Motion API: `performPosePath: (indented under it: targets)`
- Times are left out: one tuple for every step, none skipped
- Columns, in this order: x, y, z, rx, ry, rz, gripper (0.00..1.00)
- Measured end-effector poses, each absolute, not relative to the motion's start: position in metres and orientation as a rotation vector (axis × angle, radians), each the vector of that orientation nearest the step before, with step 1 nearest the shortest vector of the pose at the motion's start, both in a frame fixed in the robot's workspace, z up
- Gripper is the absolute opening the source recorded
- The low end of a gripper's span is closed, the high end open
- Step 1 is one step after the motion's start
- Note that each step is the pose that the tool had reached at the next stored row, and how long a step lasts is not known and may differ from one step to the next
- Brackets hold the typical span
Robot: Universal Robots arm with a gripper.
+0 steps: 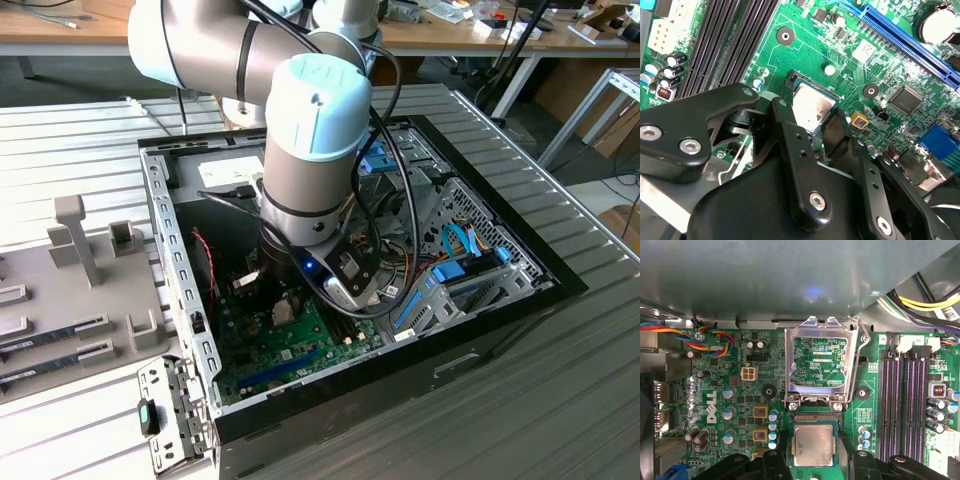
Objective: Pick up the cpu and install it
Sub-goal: 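Place the cpu into insertion slot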
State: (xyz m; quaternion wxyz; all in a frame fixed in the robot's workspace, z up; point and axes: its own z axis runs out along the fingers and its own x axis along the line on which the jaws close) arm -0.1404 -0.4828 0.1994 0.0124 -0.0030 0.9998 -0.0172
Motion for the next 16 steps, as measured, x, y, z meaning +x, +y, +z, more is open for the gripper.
performPosePath:
  targets:
    - [-0.1403, -0.4828, 0.1995, -0.009, 3.116, -0.048, 0.47]
    - [-0.1403, -0.4828, 0.1997, -0.009, 3.116, -0.042, 0.47]
    - [-0.1404, -0.4828, 0.1999, -0.009, 3.116, -0.035, 0.47]
    - [-0.1404, -0.4827, 0.2003, -0.009, 3.116, -0.028, 0.47]
    - [-0.1404, -0.4828, 0.2008, -0.009, 3.116, -0.021, 0.47]
    - [-0.1404, -0.4828, 0.2012, -0.009, 3.117, -0.015, 0.47]
    - [-0.1402, -0.4838, 0.2012, -0.009, 3.116, -0.014, 0.47]
    - [-0.1403, -0.4855, 0.2013, -0.006, 3.117, -0.014, 0.47]
    - [-0.1403, -0.4863, 0.2013, -0.003, 3.117, -0.014, 0.47]
    - [-0.1403, -0.4869, 0.2012, 0.002, 3.117, -0.014, 0.47]
    - [-0.1404, -0.4871, 0.2013, 0.011, 3.117, -0.014, 0.47]
    - [-0.1403, -0.4871, 0.2012, 0.016, 3.117, -0.014, 0.47]
    - [-0.1399, -0.4872, 0.2012, 0.020, 3.117, -0.014, 0.47]
    - [-0.1394, -0.4872, 0.2012, 0.021, 3.117, -0.014, 0.47]
    - [-0.1389, -0.4872, 0.2012, 0.021, 3.117, -0.014, 0.47]
    - [-0.1389, -0.4872, 0.2012, 0.022, 3.117, -0.014, 0.47]
